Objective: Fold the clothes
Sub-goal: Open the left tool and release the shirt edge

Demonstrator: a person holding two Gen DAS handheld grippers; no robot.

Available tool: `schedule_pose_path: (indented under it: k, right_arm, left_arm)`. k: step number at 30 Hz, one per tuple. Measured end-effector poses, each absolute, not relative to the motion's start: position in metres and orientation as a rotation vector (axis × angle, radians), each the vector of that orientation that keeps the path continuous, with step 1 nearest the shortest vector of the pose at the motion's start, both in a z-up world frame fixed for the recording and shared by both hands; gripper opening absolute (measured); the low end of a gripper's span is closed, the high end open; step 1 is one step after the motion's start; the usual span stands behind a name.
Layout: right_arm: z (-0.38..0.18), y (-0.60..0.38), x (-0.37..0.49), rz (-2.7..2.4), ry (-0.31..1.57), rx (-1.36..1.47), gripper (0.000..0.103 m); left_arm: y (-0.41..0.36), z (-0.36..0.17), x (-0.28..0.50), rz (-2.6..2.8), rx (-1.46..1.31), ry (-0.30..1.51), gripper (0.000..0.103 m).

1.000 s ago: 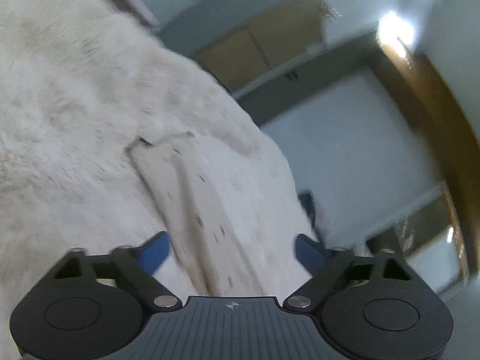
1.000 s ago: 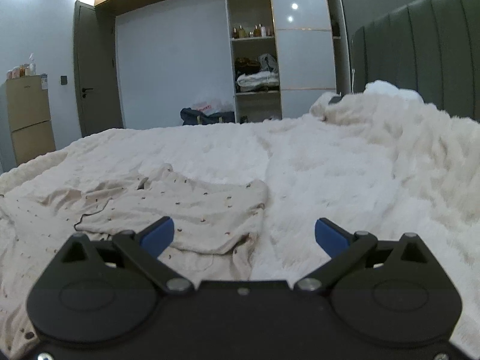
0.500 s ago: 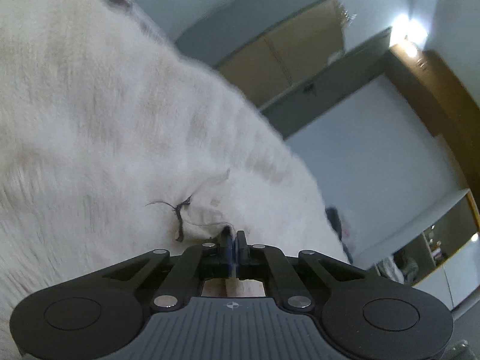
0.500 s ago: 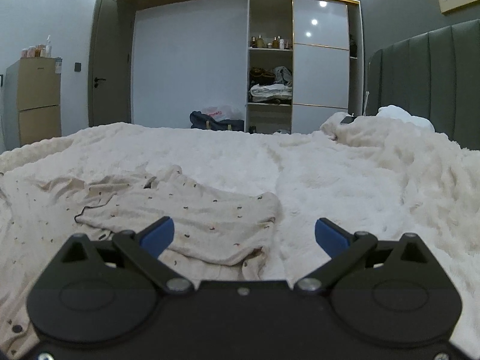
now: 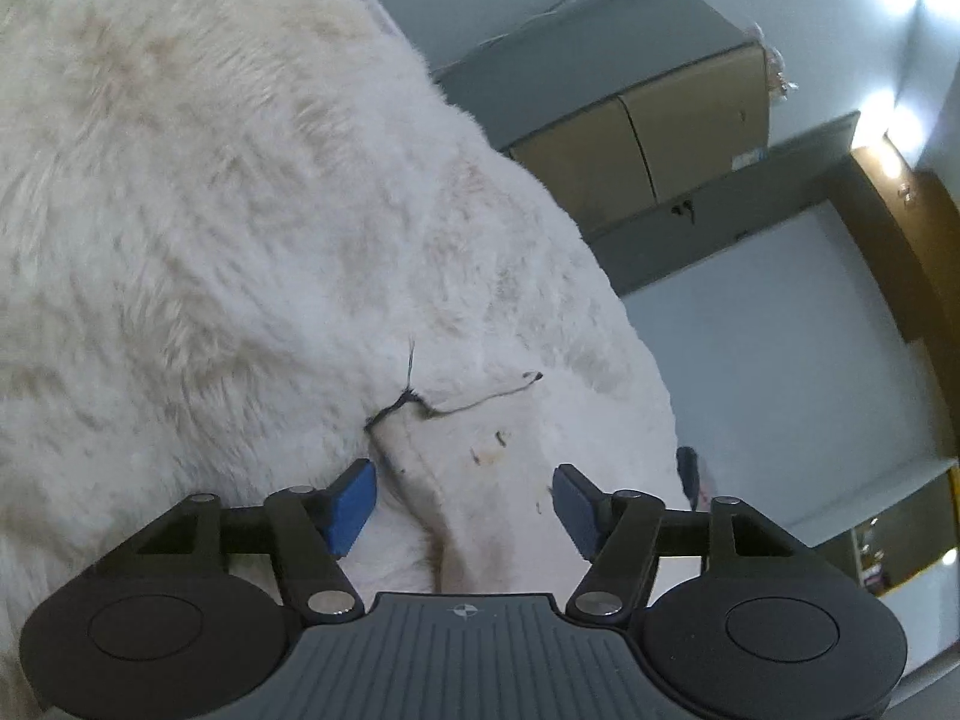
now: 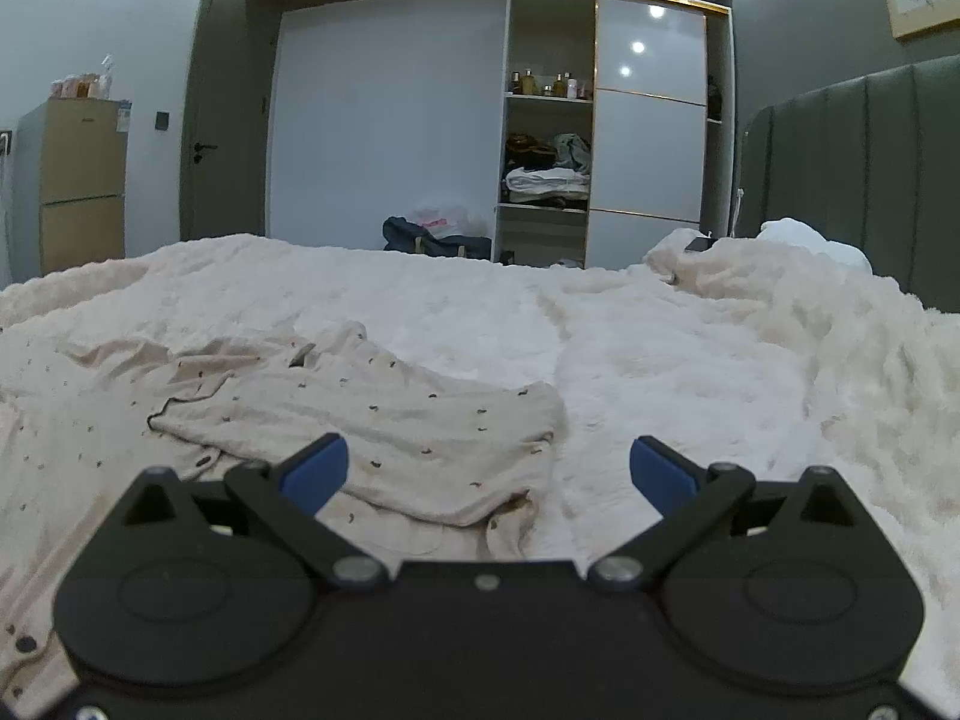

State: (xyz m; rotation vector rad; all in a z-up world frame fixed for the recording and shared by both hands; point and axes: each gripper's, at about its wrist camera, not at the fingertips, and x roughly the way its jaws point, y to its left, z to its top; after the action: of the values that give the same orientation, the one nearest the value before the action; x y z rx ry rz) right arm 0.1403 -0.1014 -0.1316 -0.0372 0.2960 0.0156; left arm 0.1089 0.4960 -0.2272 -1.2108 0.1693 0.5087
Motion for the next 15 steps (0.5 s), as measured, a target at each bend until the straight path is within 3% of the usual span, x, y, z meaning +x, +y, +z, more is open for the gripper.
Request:
schedule_pose_path:
  k: [3, 5, 6, 11, 15]
  right_arm:
    - [-0.132, -0.099, 0.140, 0.020, 0.294, -0.055, 0.102]
    - [-0.133, -0.099, 0.142, 0.023, 0.295, -0.062, 0.102]
    - [-0.133, -0.097, 0.141, 0.023, 0.294, -0.073, 0.102]
    - [-0.132, -0.099, 0.141, 0.021, 0.285, -0.061, 0.102]
    - [-0.129, -0.103, 0.137, 0.032, 0.262, -0.036, 0.102]
  left_arm:
    - [0.500, -0.235, 0.119, 0.507, -1.216, 0.133, 0.062]
    - [0.498, -0.236, 0.129, 0.509, -1.186, 0.144, 0.036]
    - [0.497, -0.236, 0.136, 0.509, -1.153, 0.176, 0.001]
    - [0.471, -0.198, 0.150, 0.560, -0.886, 0.099, 0.002]
    - [0.416, -0.131, 0.150, 0.484, -0.678, -0.019, 0.002]
